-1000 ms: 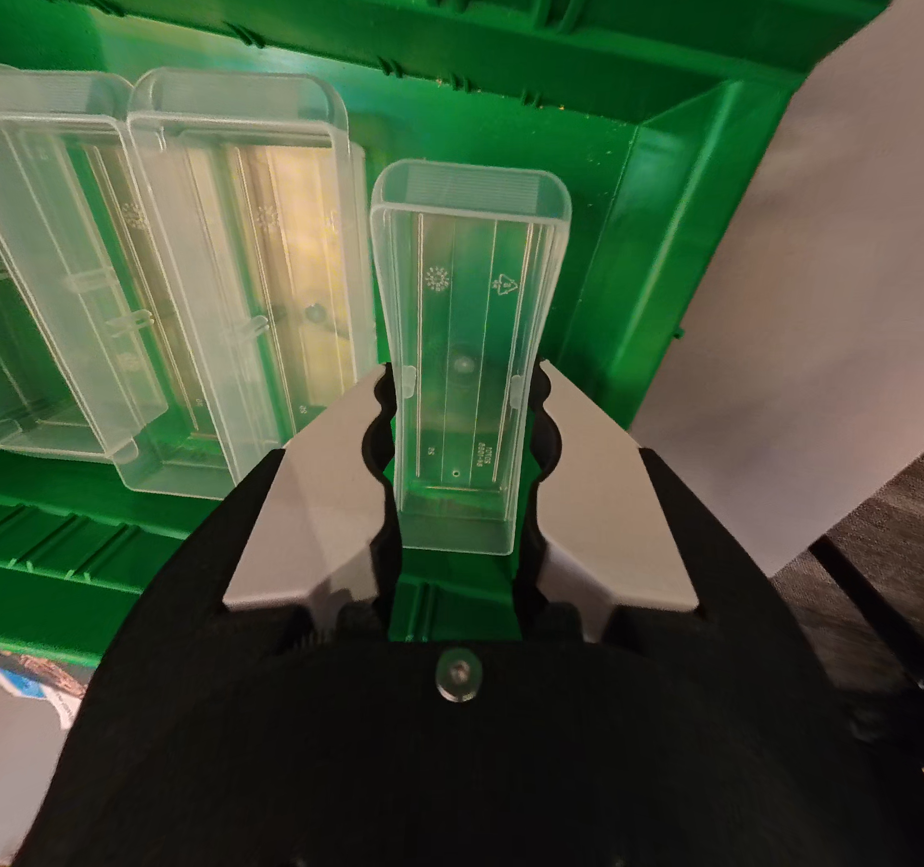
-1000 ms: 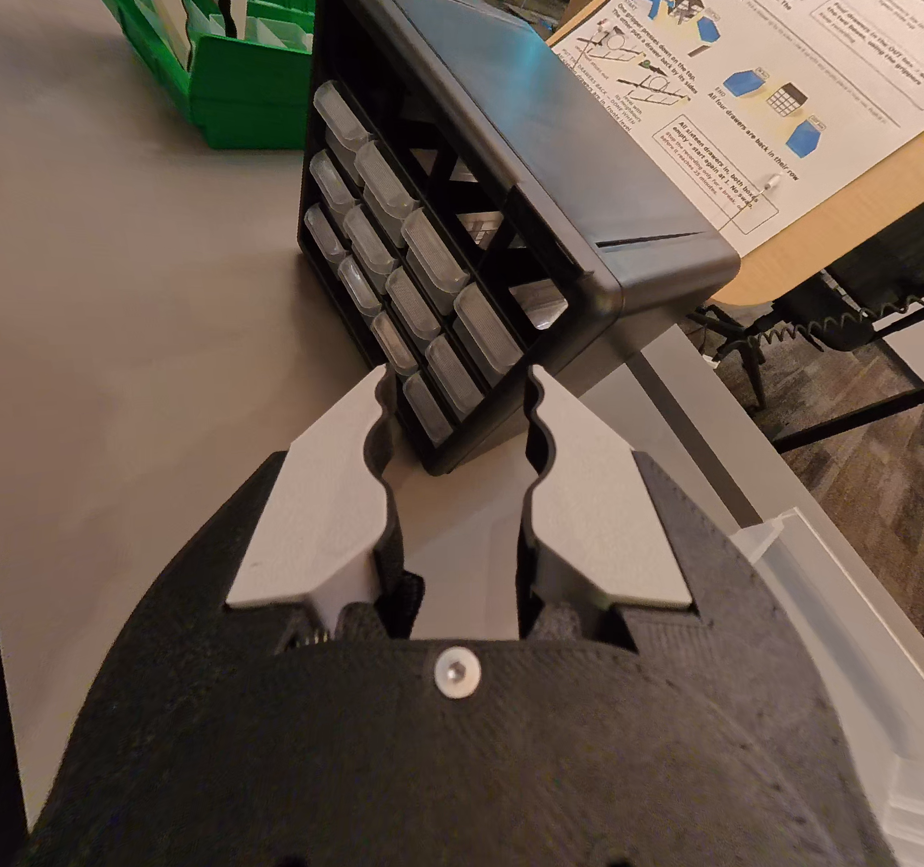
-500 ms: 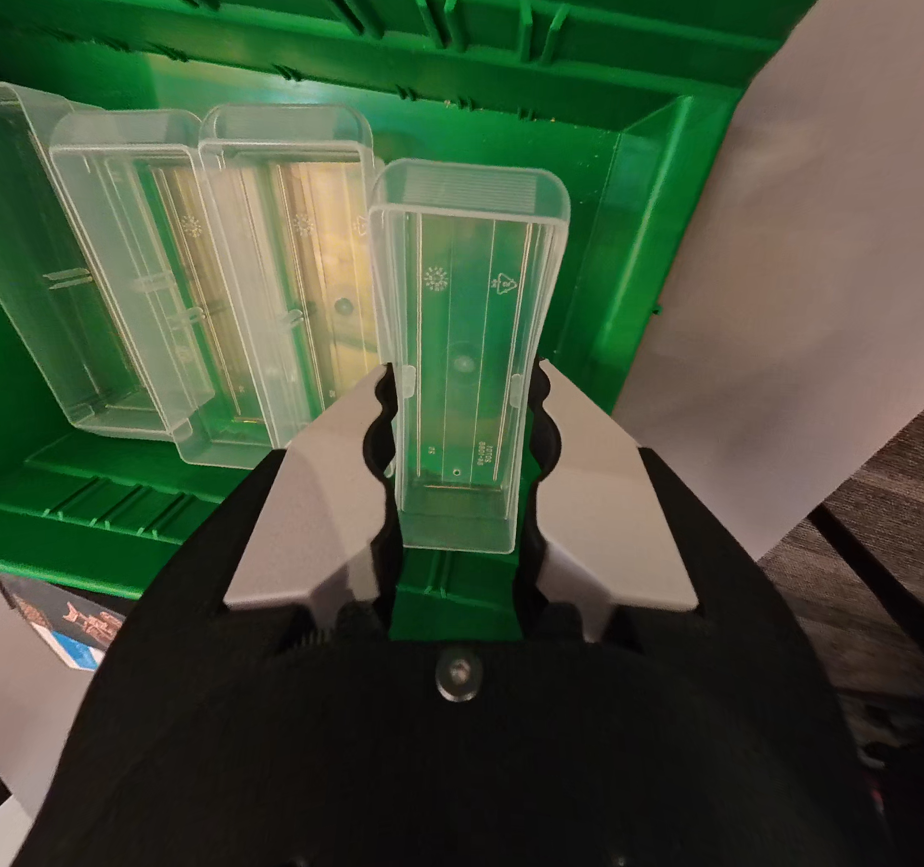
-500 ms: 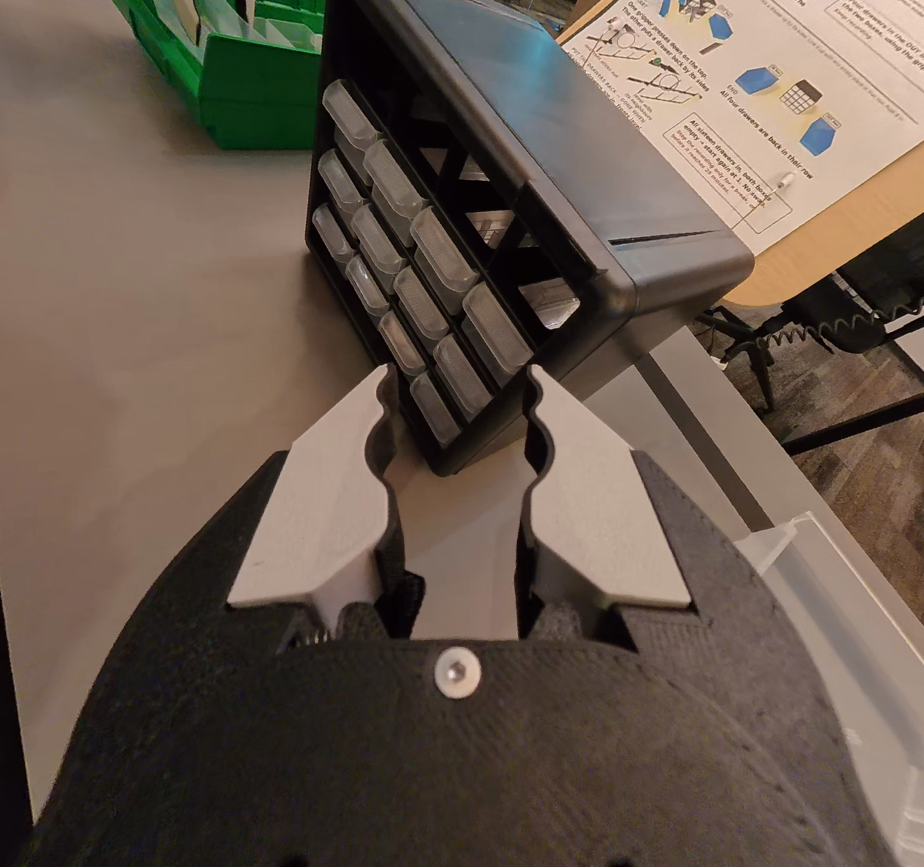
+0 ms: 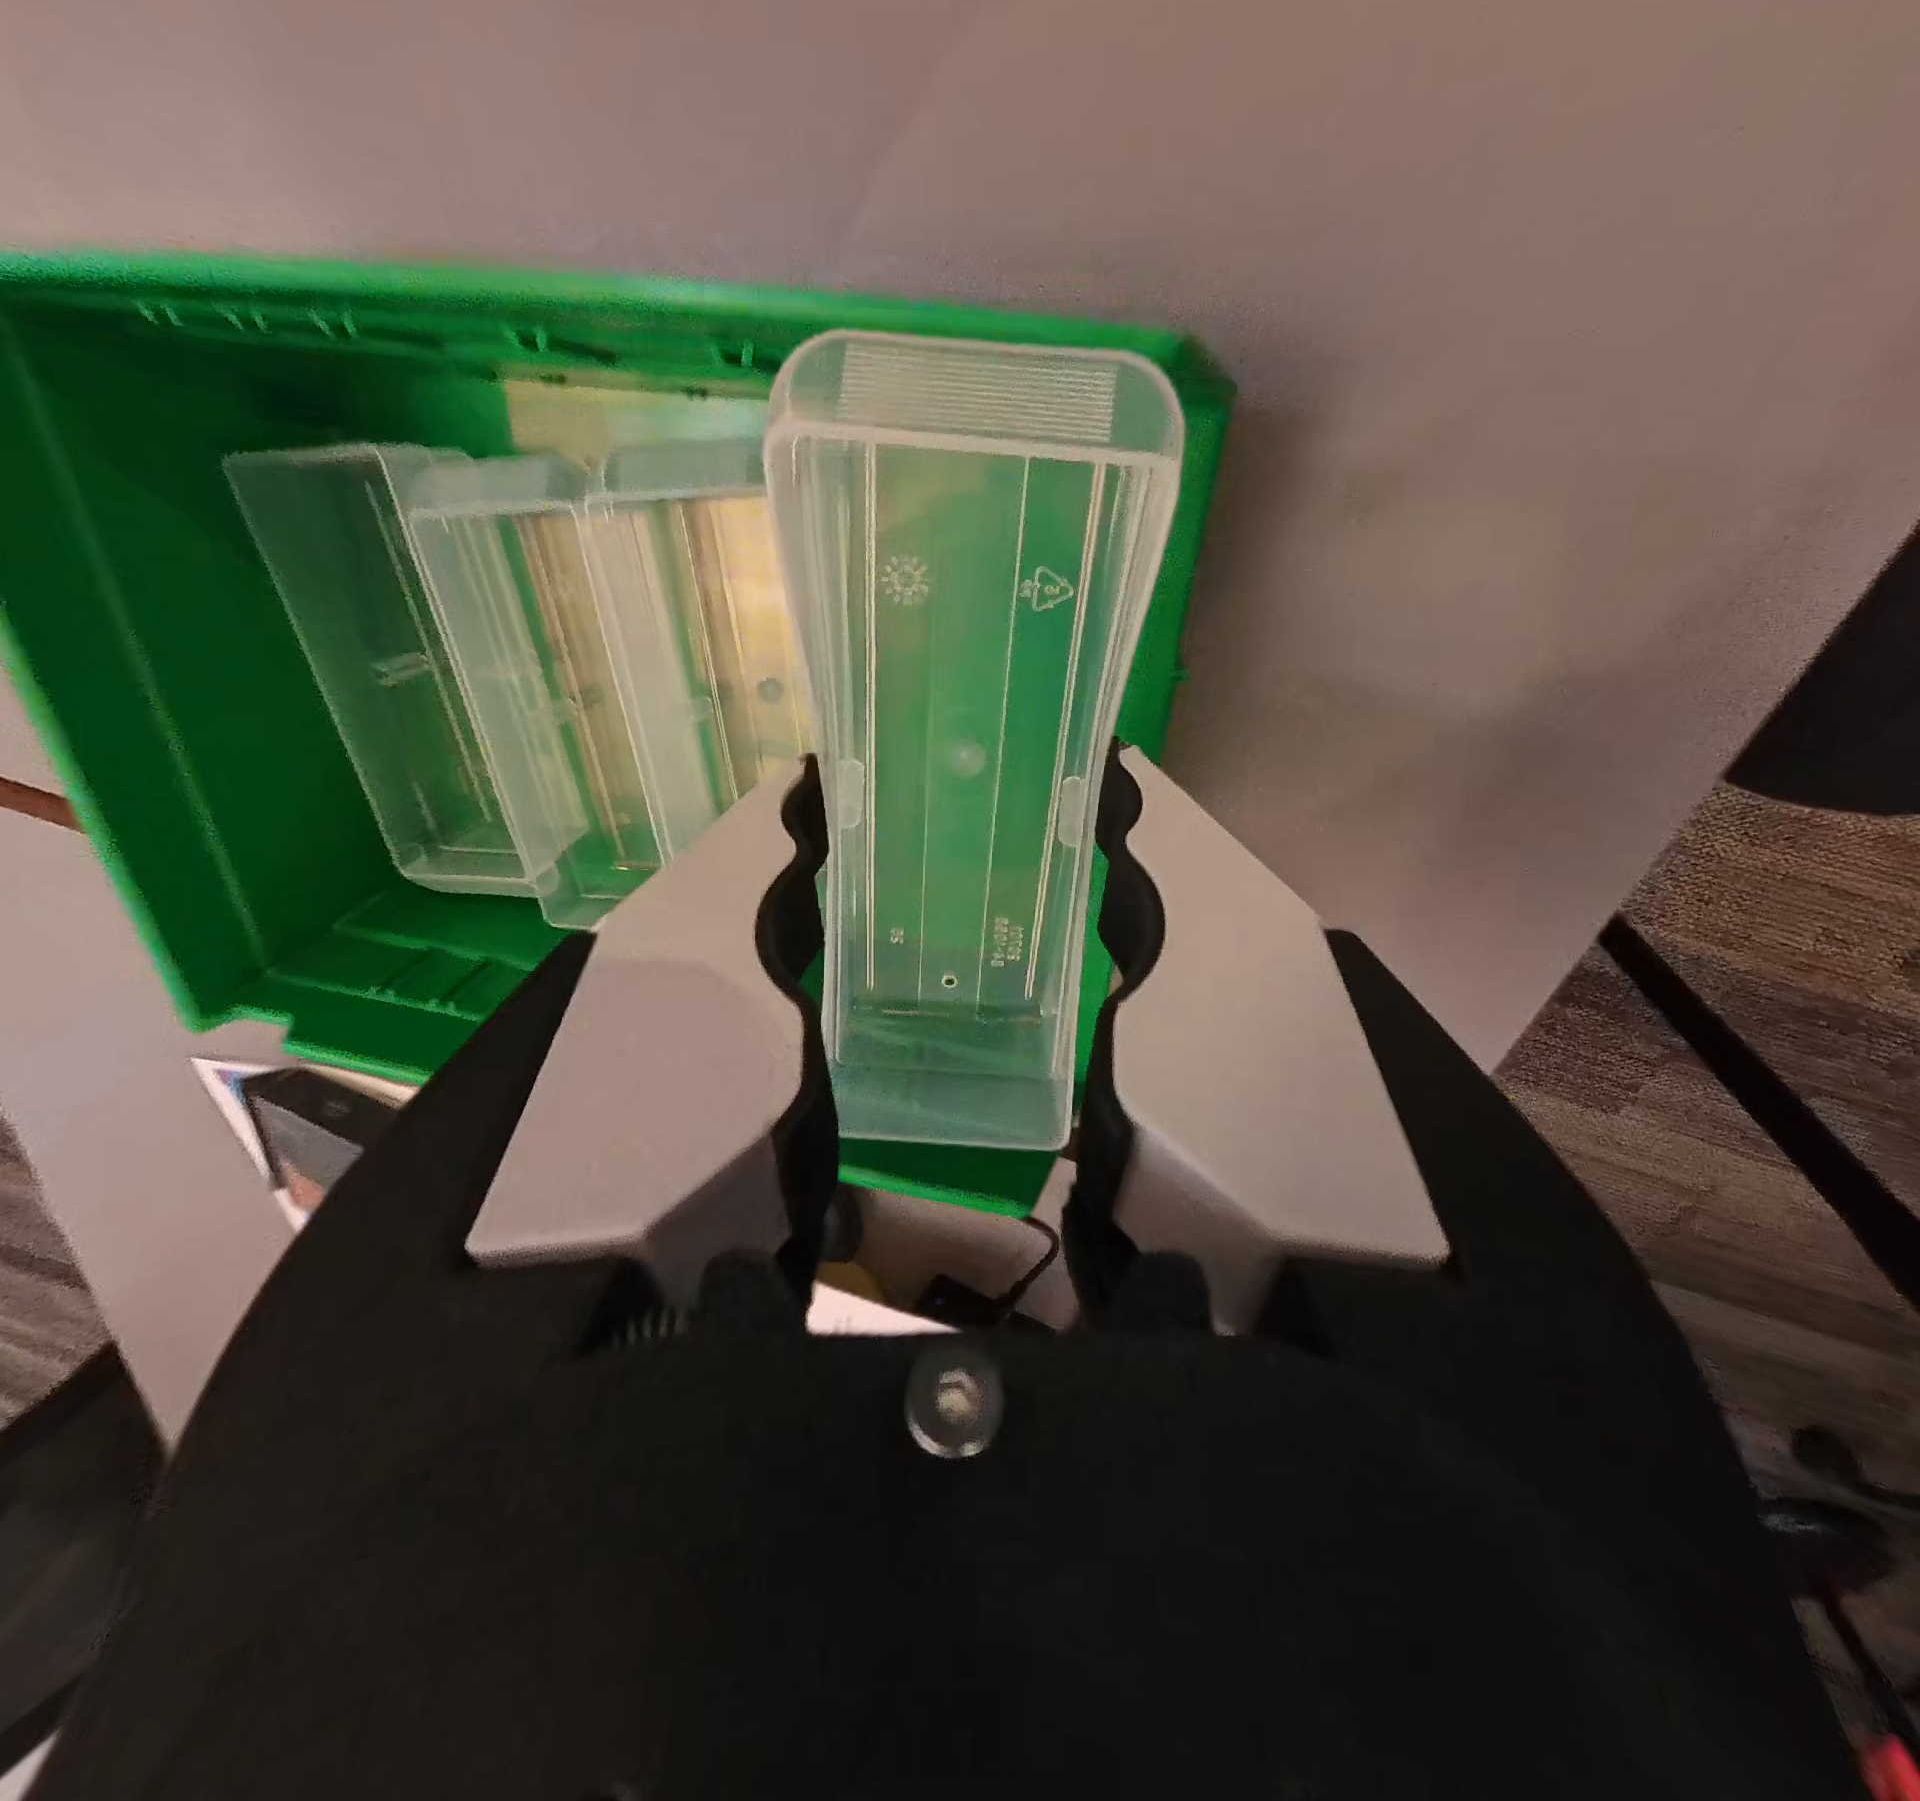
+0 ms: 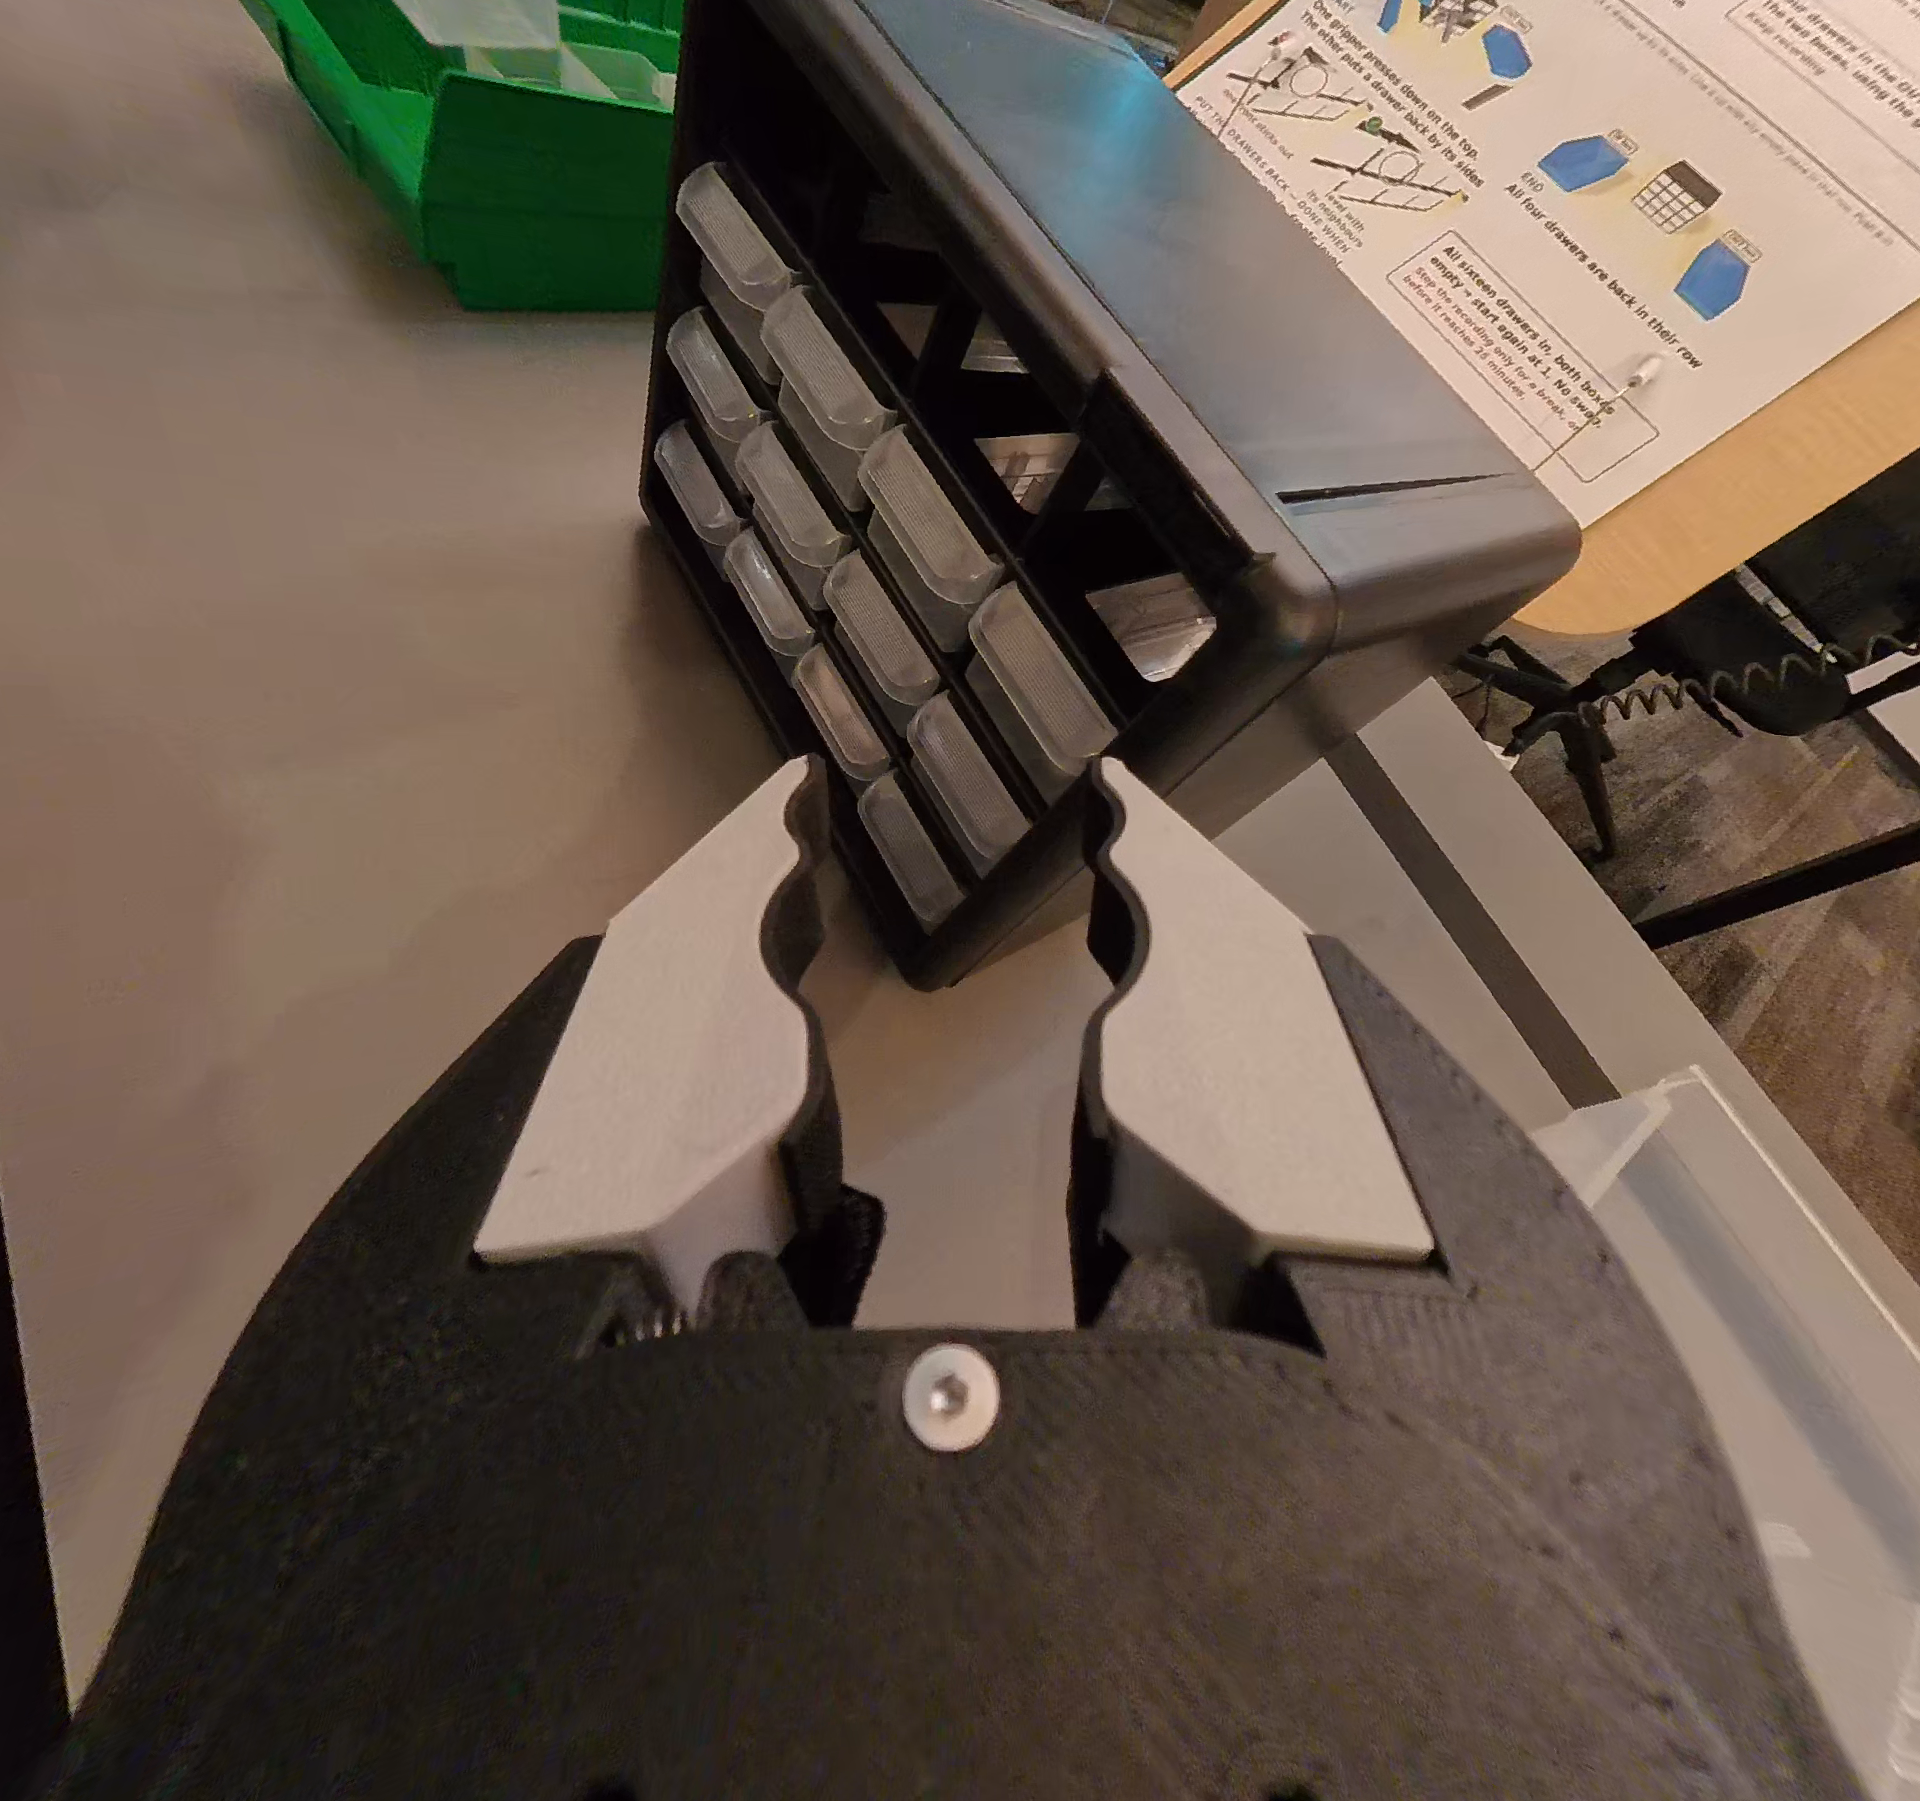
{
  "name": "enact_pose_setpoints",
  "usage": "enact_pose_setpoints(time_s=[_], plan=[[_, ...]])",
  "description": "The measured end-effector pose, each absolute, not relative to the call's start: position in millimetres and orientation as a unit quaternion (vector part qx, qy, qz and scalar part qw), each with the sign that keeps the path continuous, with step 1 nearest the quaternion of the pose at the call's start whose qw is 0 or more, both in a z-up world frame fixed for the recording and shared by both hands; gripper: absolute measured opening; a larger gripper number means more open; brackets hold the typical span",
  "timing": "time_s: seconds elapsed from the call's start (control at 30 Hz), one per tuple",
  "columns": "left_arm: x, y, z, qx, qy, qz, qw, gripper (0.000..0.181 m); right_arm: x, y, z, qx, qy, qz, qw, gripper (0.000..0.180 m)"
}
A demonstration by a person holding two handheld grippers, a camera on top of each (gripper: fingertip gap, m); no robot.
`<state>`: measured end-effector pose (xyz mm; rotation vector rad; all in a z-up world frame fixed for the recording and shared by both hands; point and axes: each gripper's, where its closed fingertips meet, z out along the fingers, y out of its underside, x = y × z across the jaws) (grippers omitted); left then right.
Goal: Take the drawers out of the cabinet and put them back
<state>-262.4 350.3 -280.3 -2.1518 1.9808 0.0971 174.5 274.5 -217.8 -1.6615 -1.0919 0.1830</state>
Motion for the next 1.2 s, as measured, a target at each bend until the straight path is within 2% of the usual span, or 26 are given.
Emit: enact_pose_setpoints(time_s=[0.17, 0.33, 0.47, 0.53, 0.67, 0.8, 0.93, 1.07, 1.2], plan=[[-212, 306, -251, -0.667, 0.735, 0.049, 0.109, 0.051, 175, 275, -215, -0.699, -0.457, 0.078, 0.544, 0.047], [-154, 251, -250, -0.592, 0.801, 0.042, 0.083, 0.051, 174, 278, -207, -0.703, -0.443, 0.083, 0.550, 0.046], [-115, 229, -265, -0.530, 0.843, 0.026, 0.083, 0.051, 168, 289, -169, -0.684, -0.433, 0.071, 0.583, 0.035], [-103, 225, -279, -0.504, 0.860, 0.029, 0.072, 0.051, 162, 301, -148, -0.687, -0.428, 0.071, 0.582, 0.038], [-85, 222, -306, -0.449, 0.892, 0.043, 0.040, 0.052, 145, 330, -120, -0.707, -0.453, 0.085, 0.536, 0.046], [-75, 220, -323, -0.405, 0.913, 0.042, 0.011, 0.052, 119, 359, -122, -0.746, -0.481, 0.135, 0.440, 0.072], [-69, 224, -337, -0.364, 0.930, 0.057, -0.005, 0.052, 102, 396, -134, -0.770, -0.496, 0.133, 0.378, 0.066], [-69, 227, -351, -0.328, 0.942, 0.072, -0.012, 0.054, 101, 430, -159, -0.794, -0.490, 0.130, 0.336, 0.069], [-68, 234, -364, -0.301, 0.951, 0.077, -0.008, 0.055, 95, 441, -172, -0.794, -0.477, 0.179, 0.331, 0.067]])
